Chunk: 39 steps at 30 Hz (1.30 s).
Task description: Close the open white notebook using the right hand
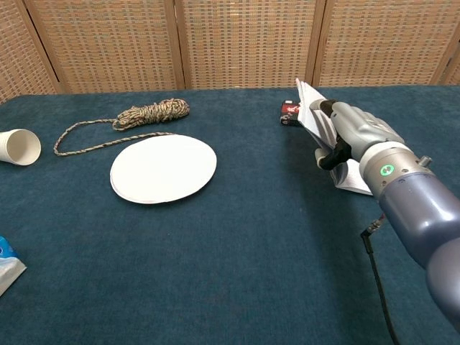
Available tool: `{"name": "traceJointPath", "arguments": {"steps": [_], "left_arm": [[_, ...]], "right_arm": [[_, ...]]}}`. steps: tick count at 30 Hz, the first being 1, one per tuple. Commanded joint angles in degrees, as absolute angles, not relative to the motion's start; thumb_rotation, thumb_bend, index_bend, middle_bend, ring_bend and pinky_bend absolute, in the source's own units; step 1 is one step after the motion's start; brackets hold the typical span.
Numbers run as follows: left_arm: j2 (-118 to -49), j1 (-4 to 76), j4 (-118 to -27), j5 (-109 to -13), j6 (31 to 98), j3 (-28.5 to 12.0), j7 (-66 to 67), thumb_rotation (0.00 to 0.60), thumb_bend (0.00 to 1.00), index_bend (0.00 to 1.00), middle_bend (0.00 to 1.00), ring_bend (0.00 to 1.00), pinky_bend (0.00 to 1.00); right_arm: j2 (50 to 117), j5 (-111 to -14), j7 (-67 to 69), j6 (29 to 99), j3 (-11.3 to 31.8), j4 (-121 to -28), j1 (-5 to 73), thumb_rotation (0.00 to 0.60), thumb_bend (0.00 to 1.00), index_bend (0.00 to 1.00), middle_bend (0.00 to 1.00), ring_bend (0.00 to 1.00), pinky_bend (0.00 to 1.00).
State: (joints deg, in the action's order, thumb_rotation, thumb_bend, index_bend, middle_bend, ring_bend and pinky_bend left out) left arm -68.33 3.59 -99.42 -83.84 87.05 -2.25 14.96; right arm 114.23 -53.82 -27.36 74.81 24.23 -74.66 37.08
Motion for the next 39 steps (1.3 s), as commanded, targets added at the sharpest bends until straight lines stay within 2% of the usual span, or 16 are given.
{"name": "traceJointPath", "arguments": {"steps": [1,39], "left_arm": [[-68.29,3.56,-99.48,-83.90,87.10,-2.24,14.94,0.600,0.10,0.00,0.00,0.00,0.00],[-68.14,3.14,-100.16,-86.28,88.09,-1.62,14.75,0.600,0.10,0.00,0.00,0.00,0.00]], "right_arm": [[113.91,-54.39,-27.01,75.52,24.44,-75.11,36.87,0.600,0.64,0.00,0.00,0.00,0.00],[112.13,-53.12,-25.13,82.81,25.93,-80.17,32.05,0.600,0.62,0.00,0.00,0.00,0.00]]}}
